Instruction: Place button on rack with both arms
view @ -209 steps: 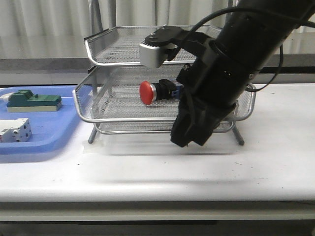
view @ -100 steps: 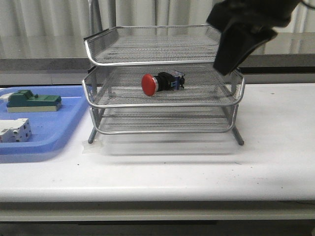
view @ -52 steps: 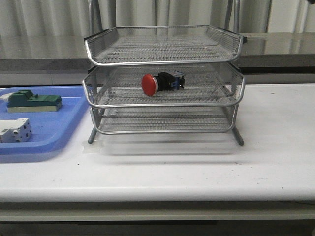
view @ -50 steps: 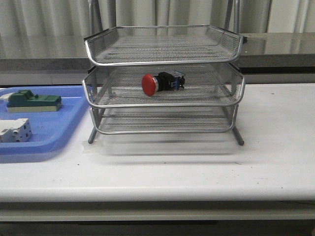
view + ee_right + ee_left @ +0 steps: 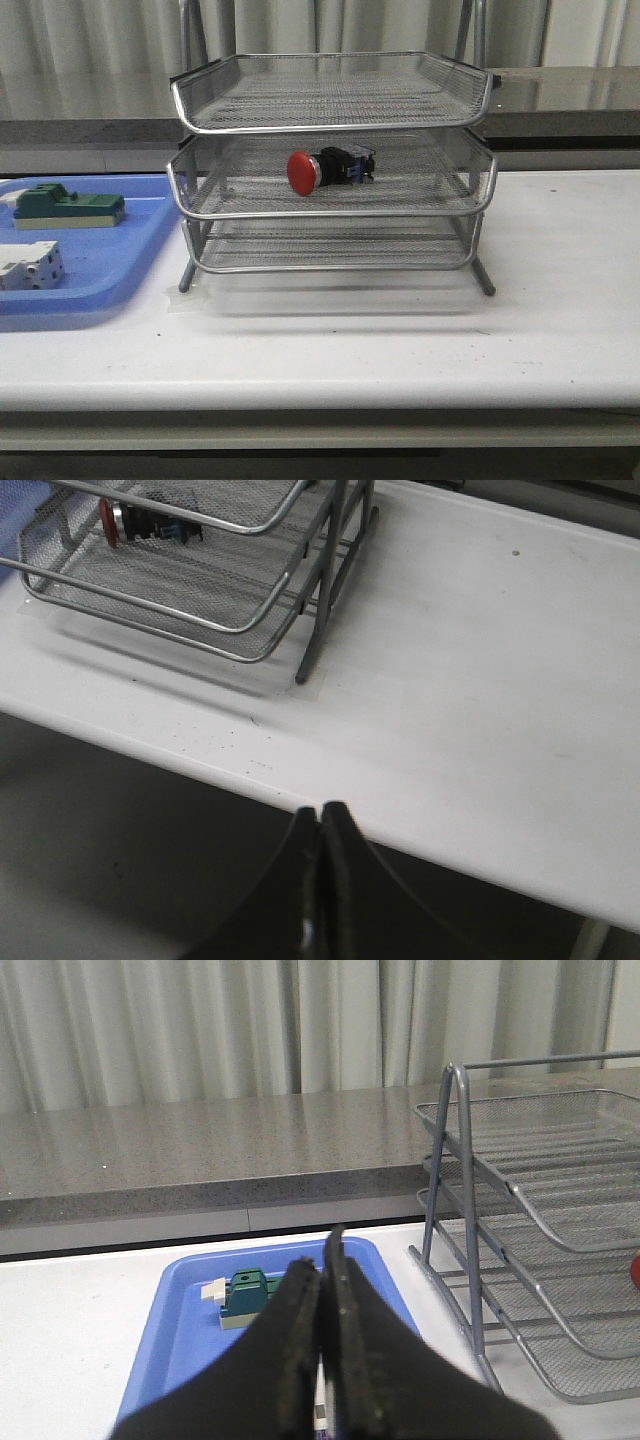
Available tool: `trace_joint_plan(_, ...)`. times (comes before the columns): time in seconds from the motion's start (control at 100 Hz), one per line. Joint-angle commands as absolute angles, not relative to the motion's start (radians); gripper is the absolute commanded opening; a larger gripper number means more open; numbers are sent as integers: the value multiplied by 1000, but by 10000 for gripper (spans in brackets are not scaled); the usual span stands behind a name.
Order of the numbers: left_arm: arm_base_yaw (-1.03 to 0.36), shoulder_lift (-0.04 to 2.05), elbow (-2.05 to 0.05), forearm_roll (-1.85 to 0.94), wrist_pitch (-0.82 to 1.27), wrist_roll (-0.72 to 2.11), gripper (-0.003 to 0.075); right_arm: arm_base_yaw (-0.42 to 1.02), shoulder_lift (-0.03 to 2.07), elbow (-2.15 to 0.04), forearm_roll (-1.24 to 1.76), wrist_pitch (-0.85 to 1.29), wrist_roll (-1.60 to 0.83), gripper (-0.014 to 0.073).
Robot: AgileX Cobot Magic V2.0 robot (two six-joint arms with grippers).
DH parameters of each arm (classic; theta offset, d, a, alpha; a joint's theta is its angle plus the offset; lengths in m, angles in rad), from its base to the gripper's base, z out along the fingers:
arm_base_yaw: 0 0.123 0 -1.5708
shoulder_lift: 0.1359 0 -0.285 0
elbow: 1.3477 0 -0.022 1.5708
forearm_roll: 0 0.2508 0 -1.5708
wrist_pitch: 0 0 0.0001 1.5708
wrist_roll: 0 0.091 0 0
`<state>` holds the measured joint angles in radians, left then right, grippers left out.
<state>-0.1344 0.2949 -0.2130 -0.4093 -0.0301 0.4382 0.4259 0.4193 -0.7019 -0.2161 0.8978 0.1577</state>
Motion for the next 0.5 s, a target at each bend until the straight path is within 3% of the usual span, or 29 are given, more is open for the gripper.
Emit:
trace_joint_plan(0.0,-135,302,-242,-417,-109,431,-20,422,362,-705,-244,843,165,-60)
trace_joint_plan(0.49,-135,302,-242,-417,-109,431,-20,422,289,-697,-244,875,165,-60)
